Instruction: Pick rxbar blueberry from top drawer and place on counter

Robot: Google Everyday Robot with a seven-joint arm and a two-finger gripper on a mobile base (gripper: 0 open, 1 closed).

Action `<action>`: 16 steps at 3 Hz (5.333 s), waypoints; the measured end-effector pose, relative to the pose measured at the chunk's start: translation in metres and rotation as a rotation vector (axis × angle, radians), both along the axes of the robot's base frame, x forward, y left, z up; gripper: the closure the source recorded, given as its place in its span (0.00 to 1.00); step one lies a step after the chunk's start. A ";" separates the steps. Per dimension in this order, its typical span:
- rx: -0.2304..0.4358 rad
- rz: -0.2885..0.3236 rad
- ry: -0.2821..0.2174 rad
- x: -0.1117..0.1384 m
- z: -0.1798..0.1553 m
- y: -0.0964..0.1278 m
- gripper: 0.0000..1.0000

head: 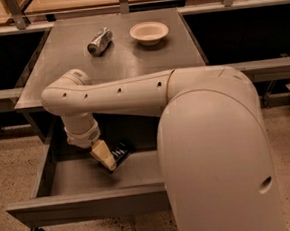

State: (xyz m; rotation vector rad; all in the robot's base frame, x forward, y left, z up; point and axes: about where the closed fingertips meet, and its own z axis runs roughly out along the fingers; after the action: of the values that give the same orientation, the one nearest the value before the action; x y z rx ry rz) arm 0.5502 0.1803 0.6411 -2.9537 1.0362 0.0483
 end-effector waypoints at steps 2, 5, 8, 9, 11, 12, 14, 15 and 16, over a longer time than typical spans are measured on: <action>0.084 -0.075 -0.067 -0.004 0.007 -0.037 0.00; 0.085 -0.112 -0.025 0.000 -0.021 -0.066 0.00; 0.054 -0.101 0.047 0.004 -0.049 -0.065 0.00; 0.049 -0.104 0.053 0.005 -0.050 -0.066 0.00; 0.043 -0.117 0.058 0.006 -0.051 -0.069 0.41; 0.040 -0.117 0.058 0.006 -0.049 -0.069 0.64; 0.040 -0.117 0.058 0.006 -0.035 -0.069 1.00; 0.083 -0.127 0.010 0.007 -0.019 -0.068 1.00; 0.139 -0.139 -0.072 0.005 0.013 -0.068 1.00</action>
Offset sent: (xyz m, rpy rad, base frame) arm -0.0005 -0.0649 0.0194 0.1595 -0.1334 -0.1401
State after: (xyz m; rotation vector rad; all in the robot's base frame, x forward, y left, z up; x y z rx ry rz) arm 0.5550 0.1127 0.6543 -2.7325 1.1737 0.0118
